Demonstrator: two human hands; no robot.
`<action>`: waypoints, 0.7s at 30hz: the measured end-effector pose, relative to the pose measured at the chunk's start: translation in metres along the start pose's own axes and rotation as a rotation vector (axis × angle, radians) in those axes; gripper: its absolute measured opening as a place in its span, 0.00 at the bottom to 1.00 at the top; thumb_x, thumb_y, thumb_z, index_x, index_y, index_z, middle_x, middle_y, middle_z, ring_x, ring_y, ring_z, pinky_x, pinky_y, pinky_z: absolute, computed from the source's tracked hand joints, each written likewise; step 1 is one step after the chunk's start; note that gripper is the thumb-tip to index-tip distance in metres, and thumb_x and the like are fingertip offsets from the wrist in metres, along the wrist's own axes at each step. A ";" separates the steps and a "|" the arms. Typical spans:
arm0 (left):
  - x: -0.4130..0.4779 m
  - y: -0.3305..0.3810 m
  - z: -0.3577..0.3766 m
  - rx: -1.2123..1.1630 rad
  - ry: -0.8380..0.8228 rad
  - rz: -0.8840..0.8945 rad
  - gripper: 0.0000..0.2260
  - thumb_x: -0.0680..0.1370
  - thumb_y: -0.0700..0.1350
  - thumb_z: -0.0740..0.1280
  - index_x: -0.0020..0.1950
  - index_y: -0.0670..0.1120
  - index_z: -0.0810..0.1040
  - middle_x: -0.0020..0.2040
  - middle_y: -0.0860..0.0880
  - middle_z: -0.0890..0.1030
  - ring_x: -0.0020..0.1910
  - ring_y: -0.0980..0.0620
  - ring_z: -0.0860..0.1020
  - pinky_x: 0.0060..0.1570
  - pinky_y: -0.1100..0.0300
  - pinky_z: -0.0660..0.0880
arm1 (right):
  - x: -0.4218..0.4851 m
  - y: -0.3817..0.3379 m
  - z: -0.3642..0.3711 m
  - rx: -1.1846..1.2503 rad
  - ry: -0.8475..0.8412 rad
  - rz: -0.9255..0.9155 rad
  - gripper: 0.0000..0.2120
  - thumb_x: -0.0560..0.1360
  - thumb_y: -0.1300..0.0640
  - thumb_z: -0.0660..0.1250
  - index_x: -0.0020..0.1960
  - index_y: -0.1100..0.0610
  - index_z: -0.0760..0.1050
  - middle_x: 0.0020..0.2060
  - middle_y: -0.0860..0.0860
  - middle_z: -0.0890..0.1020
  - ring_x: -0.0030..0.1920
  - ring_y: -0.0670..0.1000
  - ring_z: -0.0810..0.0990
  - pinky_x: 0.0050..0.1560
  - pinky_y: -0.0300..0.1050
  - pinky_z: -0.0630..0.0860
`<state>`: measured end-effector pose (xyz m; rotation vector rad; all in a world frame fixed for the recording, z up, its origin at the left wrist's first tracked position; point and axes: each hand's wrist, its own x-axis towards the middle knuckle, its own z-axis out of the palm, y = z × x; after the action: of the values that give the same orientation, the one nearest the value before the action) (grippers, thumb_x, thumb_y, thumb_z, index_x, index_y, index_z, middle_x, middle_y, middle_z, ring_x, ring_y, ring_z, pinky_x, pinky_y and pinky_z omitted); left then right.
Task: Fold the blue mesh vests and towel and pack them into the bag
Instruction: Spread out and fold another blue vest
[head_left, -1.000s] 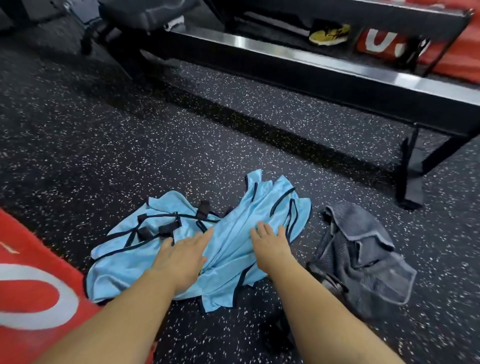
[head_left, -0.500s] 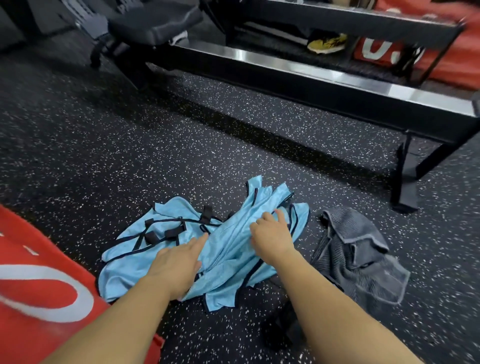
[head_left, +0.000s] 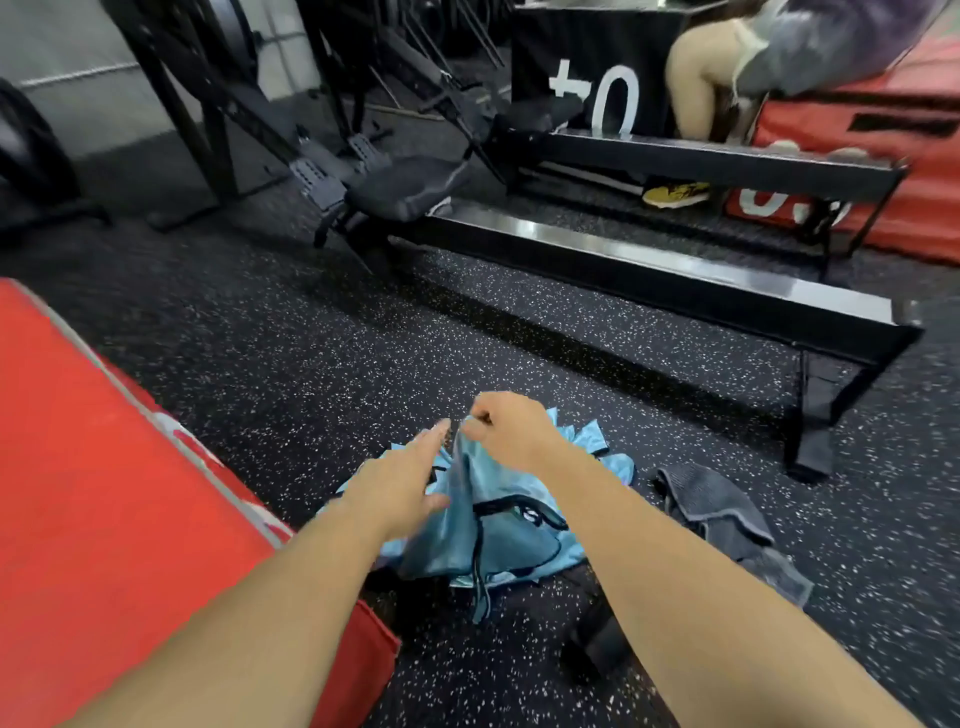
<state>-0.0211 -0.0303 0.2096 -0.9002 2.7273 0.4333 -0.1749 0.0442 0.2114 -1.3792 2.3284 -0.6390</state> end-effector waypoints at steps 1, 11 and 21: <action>-0.006 0.003 -0.011 -0.066 0.042 0.010 0.40 0.76 0.53 0.70 0.80 0.57 0.47 0.69 0.49 0.75 0.62 0.44 0.76 0.59 0.49 0.72 | -0.001 -0.011 -0.010 0.053 -0.008 -0.004 0.09 0.78 0.52 0.63 0.40 0.53 0.72 0.41 0.51 0.80 0.46 0.55 0.78 0.49 0.47 0.69; -0.050 0.030 -0.080 -0.504 0.388 -0.064 0.08 0.76 0.43 0.69 0.39 0.44 0.72 0.38 0.47 0.77 0.41 0.44 0.75 0.39 0.52 0.69 | -0.051 -0.080 -0.097 0.317 -0.030 -0.130 0.07 0.73 0.57 0.73 0.39 0.56 0.77 0.31 0.47 0.75 0.32 0.45 0.70 0.33 0.36 0.69; -0.104 0.009 -0.111 -0.455 0.498 -0.220 0.10 0.76 0.46 0.67 0.37 0.49 0.71 0.37 0.51 0.75 0.38 0.48 0.73 0.36 0.56 0.68 | -0.104 -0.073 -0.134 0.253 -0.058 0.049 0.09 0.75 0.59 0.65 0.37 0.61 0.75 0.34 0.58 0.76 0.38 0.51 0.71 0.46 0.44 0.69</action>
<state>0.0405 -0.0058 0.3474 -1.5944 2.9564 0.9149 -0.1439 0.1320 0.3707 -1.2070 2.1433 -0.8347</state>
